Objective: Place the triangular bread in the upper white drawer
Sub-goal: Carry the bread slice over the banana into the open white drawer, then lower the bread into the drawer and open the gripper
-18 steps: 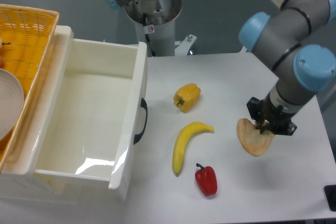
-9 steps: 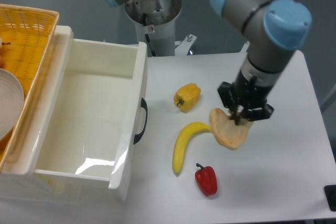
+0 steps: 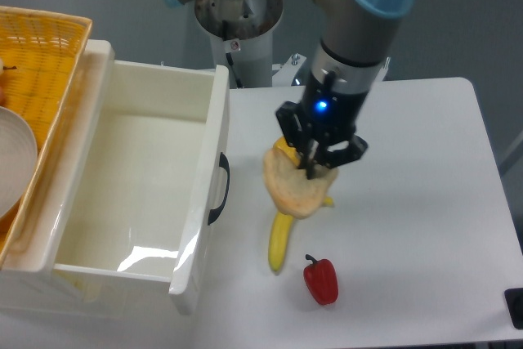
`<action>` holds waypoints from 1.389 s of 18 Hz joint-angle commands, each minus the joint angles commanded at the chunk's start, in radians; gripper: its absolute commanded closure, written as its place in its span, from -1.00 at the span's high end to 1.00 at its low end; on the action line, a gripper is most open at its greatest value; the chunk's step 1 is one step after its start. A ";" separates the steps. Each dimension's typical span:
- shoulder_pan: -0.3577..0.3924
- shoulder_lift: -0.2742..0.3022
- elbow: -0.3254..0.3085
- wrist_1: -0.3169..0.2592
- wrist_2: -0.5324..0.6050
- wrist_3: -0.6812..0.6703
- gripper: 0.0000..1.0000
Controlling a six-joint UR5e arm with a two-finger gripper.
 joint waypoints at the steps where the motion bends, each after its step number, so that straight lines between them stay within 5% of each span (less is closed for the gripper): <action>1: -0.014 0.000 -0.002 0.002 -0.002 -0.009 -1.00; 8: -0.141 0.021 -0.032 0.003 -0.009 -0.066 -1.00; 19: -0.218 0.026 -0.113 0.009 0.005 -0.066 -0.97; 21: -0.218 0.025 -0.120 0.017 0.005 -0.065 -0.86; 25: -0.220 0.014 -0.129 0.028 0.005 -0.061 -0.17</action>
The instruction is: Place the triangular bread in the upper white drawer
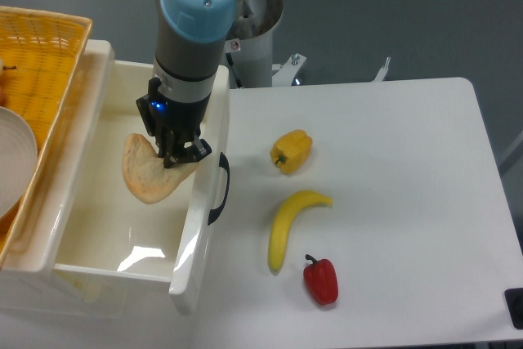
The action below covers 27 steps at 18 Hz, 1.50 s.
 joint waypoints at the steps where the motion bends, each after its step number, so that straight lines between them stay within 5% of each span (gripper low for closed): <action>1: -0.005 -0.008 0.000 0.003 0.000 0.000 -0.07; 6: -0.012 -0.011 0.000 0.015 0.000 0.002 0.16; 9: -0.011 -0.009 0.003 0.040 0.000 -0.002 0.58; 15: 0.026 0.001 0.024 0.049 0.048 -0.011 0.98; 22: 0.149 0.000 0.046 0.078 0.048 -0.008 0.99; 27: 0.241 -0.051 0.044 0.116 0.058 0.003 1.00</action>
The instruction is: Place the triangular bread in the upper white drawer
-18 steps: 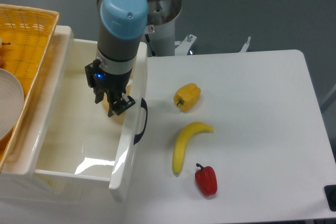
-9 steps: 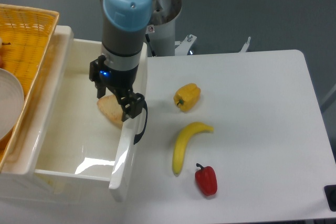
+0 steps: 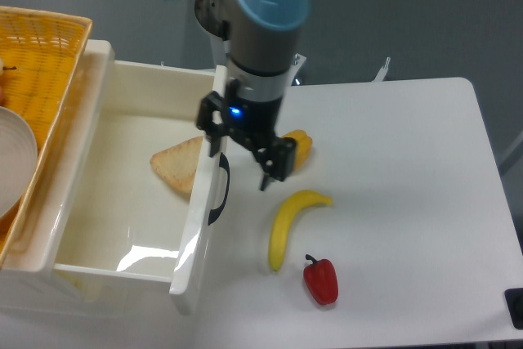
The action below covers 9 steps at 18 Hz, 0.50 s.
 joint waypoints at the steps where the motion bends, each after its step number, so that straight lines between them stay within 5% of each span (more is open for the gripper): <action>1: 0.012 -0.014 0.000 0.011 0.020 0.000 1.00; 9: 0.147 -0.143 -0.015 0.035 0.141 0.276 1.00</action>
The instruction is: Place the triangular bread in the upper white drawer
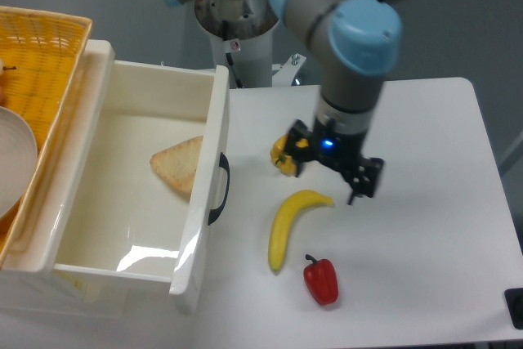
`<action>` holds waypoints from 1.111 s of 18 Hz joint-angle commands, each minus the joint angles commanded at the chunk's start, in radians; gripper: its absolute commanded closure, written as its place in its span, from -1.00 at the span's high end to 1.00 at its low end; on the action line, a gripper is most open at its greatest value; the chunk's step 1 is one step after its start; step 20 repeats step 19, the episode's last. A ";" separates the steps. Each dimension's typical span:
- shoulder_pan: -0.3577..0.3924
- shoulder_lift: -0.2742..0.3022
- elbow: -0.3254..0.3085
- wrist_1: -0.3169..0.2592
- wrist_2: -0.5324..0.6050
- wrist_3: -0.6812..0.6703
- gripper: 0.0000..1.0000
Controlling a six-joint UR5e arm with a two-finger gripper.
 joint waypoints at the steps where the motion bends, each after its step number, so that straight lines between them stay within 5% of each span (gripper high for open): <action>1: 0.011 -0.017 0.000 0.011 0.008 0.034 1.00; 8: 0.031 -0.118 -0.003 0.103 0.120 0.106 1.00; 15: 0.069 -0.177 0.008 0.127 0.158 0.287 1.00; 20: 0.069 -0.190 0.009 0.130 0.156 0.292 1.00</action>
